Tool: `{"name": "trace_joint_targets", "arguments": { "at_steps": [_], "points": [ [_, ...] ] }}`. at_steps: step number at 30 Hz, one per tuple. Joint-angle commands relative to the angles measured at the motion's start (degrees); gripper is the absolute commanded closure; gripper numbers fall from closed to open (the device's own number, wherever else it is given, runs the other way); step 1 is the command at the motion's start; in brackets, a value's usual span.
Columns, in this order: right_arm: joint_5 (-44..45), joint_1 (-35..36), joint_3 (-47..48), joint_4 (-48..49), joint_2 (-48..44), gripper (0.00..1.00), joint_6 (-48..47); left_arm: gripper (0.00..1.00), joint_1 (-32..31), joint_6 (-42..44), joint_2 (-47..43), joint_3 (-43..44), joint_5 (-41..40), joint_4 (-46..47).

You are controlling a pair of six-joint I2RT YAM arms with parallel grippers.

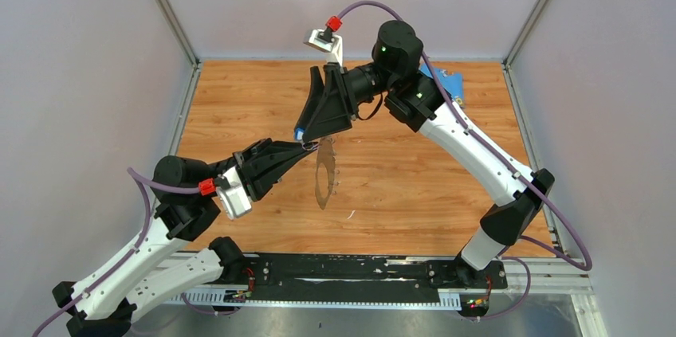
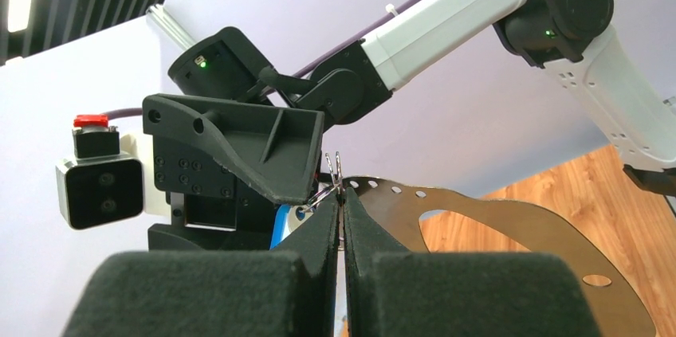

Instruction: Put the keys on the keyring

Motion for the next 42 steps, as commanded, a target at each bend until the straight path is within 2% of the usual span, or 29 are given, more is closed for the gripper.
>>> {"name": "trace_joint_targets", "arguments": {
  "at_steps": [1,2,3,4,5,6,16,18,19,23,25,28,33,38,42],
  "points": [
    [4.0,-1.8,1.1,1.9,0.7,0.4,1.1,1.0,-1.0,0.5,-1.3,0.8,2.1,6.0],
    [4.0,-1.9,1.4,1.9,0.6,0.35,0.9,1.0,-1.0,0.3,-1.2,0.8,2.0,6.0],
    [4.2,-2.1,1.7,1.9,0.5,0.25,0.5,1.0,-1.0,0.0,-1.1,0.9,1.8,6.1],
    [4.4,-2.2,1.8,1.8,0.2,0.06,-0.2,1.0,-1.0,-0.6,-1.0,1.0,1.7,6.0],
    [4.8,-2.5,1.8,1.6,-0.2,0.01,-1.3,1.0,-0.9,-1.1,-1.0,1.1,1.5,6.0],
    [5.5,-2.9,1.9,1.1,-0.6,0.0,-2.5,1.0,-1.0,-1.8,-1.0,1.1,1.4,6.0],
    [5.5,-8.9,6.0,-0.4,-1.4,0.0,-5.5,1.0,-1.0,-8.1,-0.6,0.1,1.2,6.0],
    [5.6,-10.4,7.4,-4.0,-1.6,0.0,-8.7,1.0,-1.0,-9.4,-0.4,0.1,0.8,6.0],
    [6.9,-11.8,8.6,-8.4,-2.0,0.0,-13.2,1.0,-1.0,-9.9,-0.3,0.1,0.7,6.0],
    [17.6,-13.3,14.2,-30.4,-5.3,0.0,-43.9,1.0,-1.0,-12.9,-0.1,0.3,-0.9,6.0],
    [20.6,-13.0,12.5,-35.3,-7.9,0.0,-54.5,1.0,-1.0,-16.0,0.2,0.4,-3.5,6.0],
    [19.8,-11.1,3.8,-35.1,-14.9,0.0,-64.8,1.0,-1.0,-20.3,0.3,-0.9,-5.0,5.2],
    [21.3,-4.8,-5.5,-34.0,-22.1,0.08,-71.9,1.0,-1.0,-21.1,2.5,-1.7,-2.3,5.0],
    [24.8,3.2,-7.0,-35.6,-24.8,0.18,-76.8,1.0,-1.0,-21.3,3.6,-2.8,-1.2,4.9],
    [26.3,5.7,-4.2,-39.0,-23.3,0.32,-79.0,1.0,-1.0,-20.5,3.9,-3.5,0.4,4.9]
  ]
}}
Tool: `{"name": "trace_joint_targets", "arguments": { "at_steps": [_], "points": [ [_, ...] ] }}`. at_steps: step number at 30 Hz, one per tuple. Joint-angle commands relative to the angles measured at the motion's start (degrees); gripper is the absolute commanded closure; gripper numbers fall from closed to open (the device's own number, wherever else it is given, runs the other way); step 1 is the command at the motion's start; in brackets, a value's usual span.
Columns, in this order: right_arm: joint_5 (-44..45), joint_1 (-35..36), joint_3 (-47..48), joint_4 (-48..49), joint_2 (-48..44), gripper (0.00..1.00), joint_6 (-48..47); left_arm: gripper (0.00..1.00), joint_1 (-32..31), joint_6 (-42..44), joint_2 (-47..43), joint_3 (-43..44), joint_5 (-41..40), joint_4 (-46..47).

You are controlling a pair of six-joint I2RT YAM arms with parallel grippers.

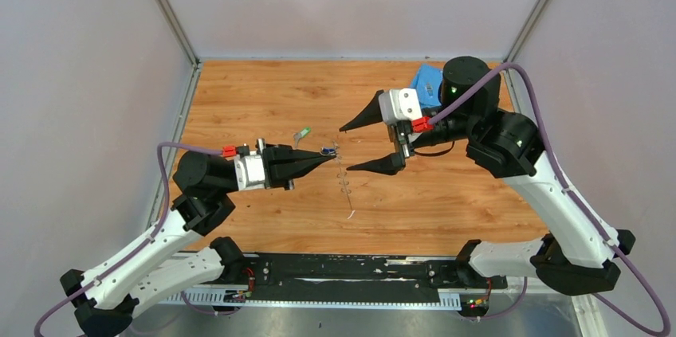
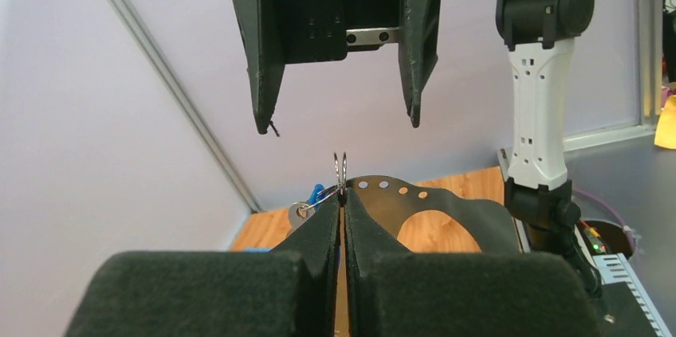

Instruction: Put the keys on the keyring

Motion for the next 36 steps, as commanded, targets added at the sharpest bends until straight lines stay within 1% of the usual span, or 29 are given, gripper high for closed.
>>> {"name": "trace_joint_targets", "arguments": {
  "at_steps": [1,4,6,11,15,22,25,29,30,32,36],
  "points": [
    [2.4,2.6,2.6,-4.4,1.3,0.35,-5.3,1.0,-0.6,0.2,0.0,-0.8,1.7,1.5],
    [2.7,3.5,2.9,-5.0,1.5,0.46,-5.7,1.0,-0.6,0.8,0.2,-0.9,1.3,1.4],
    [3.0,3.8,3.4,-5.8,1.6,0.5,-5.7,1.0,-0.6,1.2,0.3,-0.9,1.1,1.3],
    [5.8,5.1,4.9,-8.7,2.7,0.53,-6.2,1.0,-0.6,1.7,0.7,-0.8,1.0,1.2],
    [8.9,6.3,6.7,-10.5,4.0,0.57,-6.5,1.0,-0.6,2.4,0.7,-1.2,1.5,1.2],
    [13.7,8.5,9.1,-13.9,5.8,0.61,-7.9,1.0,-0.6,3.2,0.6,-1.2,1.6,1.1],
    [15.3,9.2,9.5,-14.6,6.1,0.67,-8.3,1.0,-0.6,3.5,0.4,-1.2,1.7,1.0],
    [15.3,9.6,10.1,-15.1,6.4,0.84,-8.6,1.0,-0.6,3.7,0.1,-1.4,1.9,0.9],
    [15.5,9.7,10.2,-15.2,6.5,0.87,-8.5,1.0,-0.6,3.8,0.1,-1.4,2.0,0.9],
    [16.0,9.8,10.2,-15.2,6.5,0.88,-8.3,1.0,-0.6,4.0,0.1,-1.5,2.0,0.8],
    [16.3,9.9,10.1,-15.2,6.3,0.86,-8.0,1.0,-0.6,4.2,-0.1,-1.7,1.7,0.7]
  ]
}}
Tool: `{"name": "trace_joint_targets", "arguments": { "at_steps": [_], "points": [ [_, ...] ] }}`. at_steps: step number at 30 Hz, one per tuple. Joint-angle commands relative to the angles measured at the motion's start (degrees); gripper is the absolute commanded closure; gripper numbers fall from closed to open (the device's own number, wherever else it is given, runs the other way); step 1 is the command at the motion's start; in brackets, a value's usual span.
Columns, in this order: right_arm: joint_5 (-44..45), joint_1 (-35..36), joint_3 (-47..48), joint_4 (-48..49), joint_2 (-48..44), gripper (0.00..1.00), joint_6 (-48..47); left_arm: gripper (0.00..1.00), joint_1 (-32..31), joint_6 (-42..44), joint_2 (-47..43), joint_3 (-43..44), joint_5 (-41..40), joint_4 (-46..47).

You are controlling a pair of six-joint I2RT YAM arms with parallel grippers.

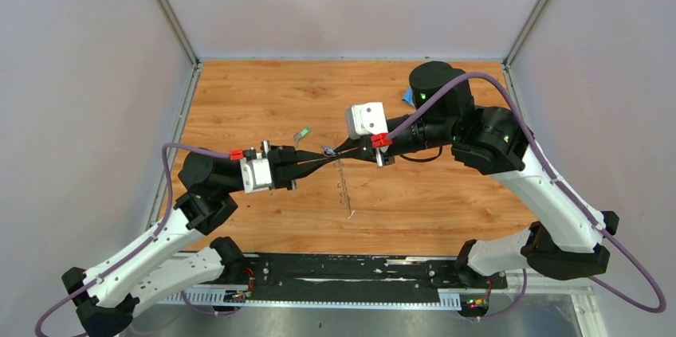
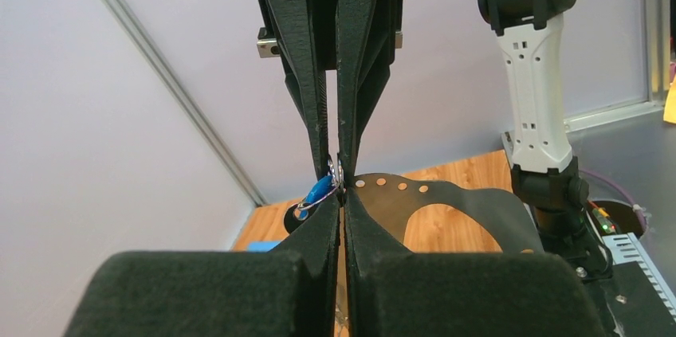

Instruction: Put the keys on the keyring

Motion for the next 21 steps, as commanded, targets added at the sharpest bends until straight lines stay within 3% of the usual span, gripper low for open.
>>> {"name": "trace_joint_targets", "arguments": {
  "at_steps": [1,9,21],
  "points": [
    [1.3,0.9,1.6,-1.7,-0.1,0.86,-0.1,1.0,-0.6,1.2,-0.9,-0.5,0.1,1.3],
    [3.2,1.0,1.9,-0.8,0.3,0.72,1.1,1.0,-0.5,1.6,-1.1,-0.4,-0.2,1.2],
    [3.1,1.0,2.2,0.2,0.6,0.82,2.0,1.0,-0.6,2.0,-1.4,-0.7,0.0,1.0]
  ]
}}
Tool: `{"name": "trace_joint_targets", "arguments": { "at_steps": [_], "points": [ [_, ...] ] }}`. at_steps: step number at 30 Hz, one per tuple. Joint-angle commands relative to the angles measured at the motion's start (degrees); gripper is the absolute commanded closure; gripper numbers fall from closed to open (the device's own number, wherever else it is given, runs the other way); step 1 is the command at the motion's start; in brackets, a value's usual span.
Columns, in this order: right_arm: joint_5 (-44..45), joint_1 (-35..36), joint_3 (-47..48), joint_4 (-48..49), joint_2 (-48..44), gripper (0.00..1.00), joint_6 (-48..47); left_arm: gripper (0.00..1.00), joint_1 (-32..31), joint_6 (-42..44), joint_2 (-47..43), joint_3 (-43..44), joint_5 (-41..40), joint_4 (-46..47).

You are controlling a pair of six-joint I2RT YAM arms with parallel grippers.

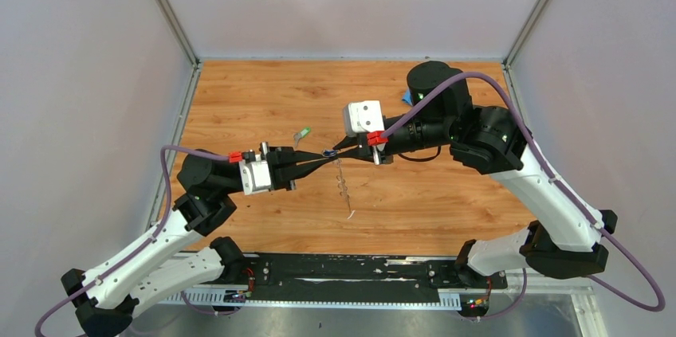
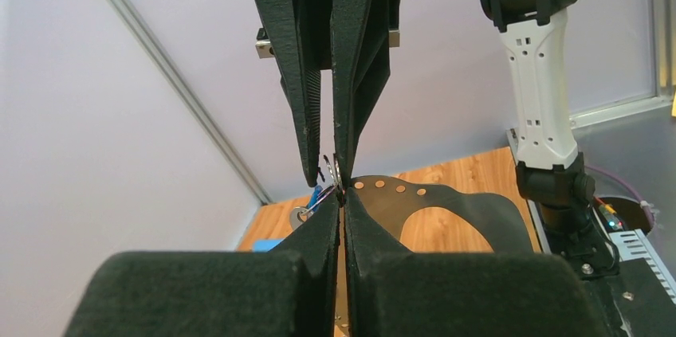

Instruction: Put the keys on the keyring

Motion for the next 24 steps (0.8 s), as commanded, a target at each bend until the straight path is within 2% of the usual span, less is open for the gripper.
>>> {"name": "trace_joint_targets", "arguments": {
  "at_steps": [1,6,10,14,18,24],
  "points": [
    [1.1,0.6,1.4,0.7,0.0,0.8,1.3,1.0,-0.6,0.9,-0.6,-0.4,0.2,1.7],
    [1.3,0.6,0.5,2.3,-0.3,0.71,2.0,1.0,-0.6,0.0,-0.1,0.0,-1.5,1.5],
    [1.4,0.7,0.3,2.7,-0.5,0.72,2.1,1.0,-0.6,-0.1,0.0,0.2,-1.2,1.5],
    [1.0,0.7,0.0,2.8,-0.6,0.8,2.0,1.0,-0.6,0.0,0.1,0.2,-1.2,1.4],
    [0.8,0.7,-0.3,2.1,-0.2,0.98,2.0,1.0,-0.6,0.0,0.2,0.3,-1.2,1.4],
    [4.3,0.7,-0.3,-0.1,0.6,0.99,2.1,1.0,-0.6,0.0,0.5,0.7,-1.2,1.4]
  ]
}}
